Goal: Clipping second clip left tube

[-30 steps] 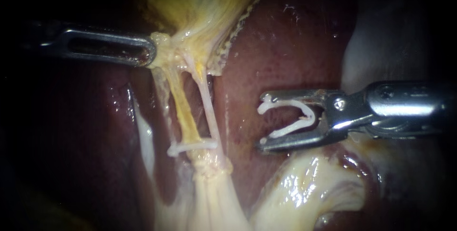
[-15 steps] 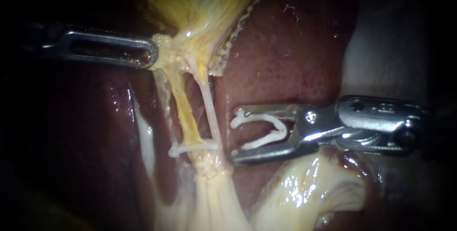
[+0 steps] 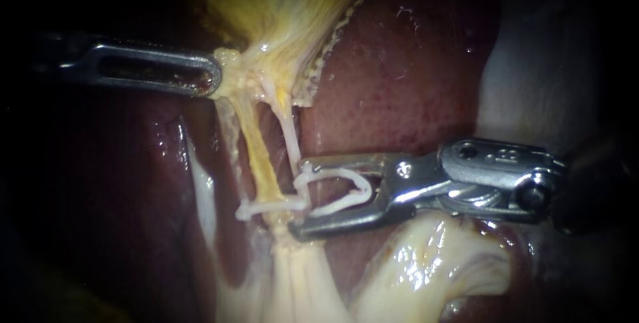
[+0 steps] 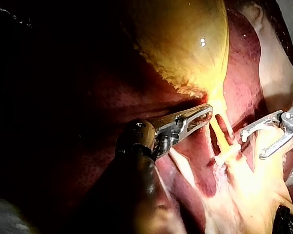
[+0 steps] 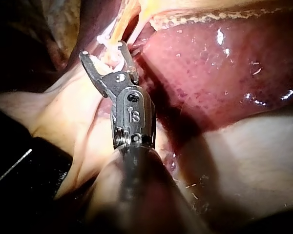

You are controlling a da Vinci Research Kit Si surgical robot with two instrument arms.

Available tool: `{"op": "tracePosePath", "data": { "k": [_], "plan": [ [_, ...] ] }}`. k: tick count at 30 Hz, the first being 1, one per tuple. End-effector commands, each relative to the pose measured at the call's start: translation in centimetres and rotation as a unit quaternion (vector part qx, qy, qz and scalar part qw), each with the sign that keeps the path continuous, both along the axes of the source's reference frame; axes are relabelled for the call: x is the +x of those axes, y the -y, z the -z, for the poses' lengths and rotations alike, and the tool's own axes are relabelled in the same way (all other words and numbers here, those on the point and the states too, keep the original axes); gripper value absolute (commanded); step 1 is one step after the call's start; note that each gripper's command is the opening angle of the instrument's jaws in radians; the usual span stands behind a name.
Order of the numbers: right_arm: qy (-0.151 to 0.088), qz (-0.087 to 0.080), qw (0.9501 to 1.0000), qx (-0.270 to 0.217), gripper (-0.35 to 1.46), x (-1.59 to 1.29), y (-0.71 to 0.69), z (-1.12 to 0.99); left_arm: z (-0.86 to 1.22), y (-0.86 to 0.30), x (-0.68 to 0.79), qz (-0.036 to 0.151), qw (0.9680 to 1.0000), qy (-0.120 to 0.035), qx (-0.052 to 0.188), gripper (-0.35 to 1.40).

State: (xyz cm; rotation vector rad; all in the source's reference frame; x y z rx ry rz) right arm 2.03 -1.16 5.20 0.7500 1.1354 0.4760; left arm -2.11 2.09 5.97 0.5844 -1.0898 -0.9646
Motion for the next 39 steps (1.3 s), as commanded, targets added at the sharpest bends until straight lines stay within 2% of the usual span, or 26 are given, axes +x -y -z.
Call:
{"op": "tracePosePath", "data": {
  "k": [1,14,27,39],
  "plan": [
    [0.0,-0.001,1.0,-0.001,0.48,0.01,0.0,-0.01,0.0,0.0,0.0,0.0,1.0,0.0,0.0,-0.35],
    [0.004,-0.003,1.0,0.006,0.48,0.07,0.01,-0.24,-0.01,0.01,-0.01,0.0,1.0,0.0,0.0,-0.35],
    [-0.002,0.013,0.9998,0.012,0.47,0.12,0.04,-0.4,-0.01,0.01,-0.01,0.001,1.0,0.0,0.0,-0.35],
    [-0.001,0.013,0.9998,0.011,0.47,0.15,-0.01,-0.6,-0.02,0.02,-0.03,0.001,1.0,-0.001,-0.001,-0.35]
  ]
}}
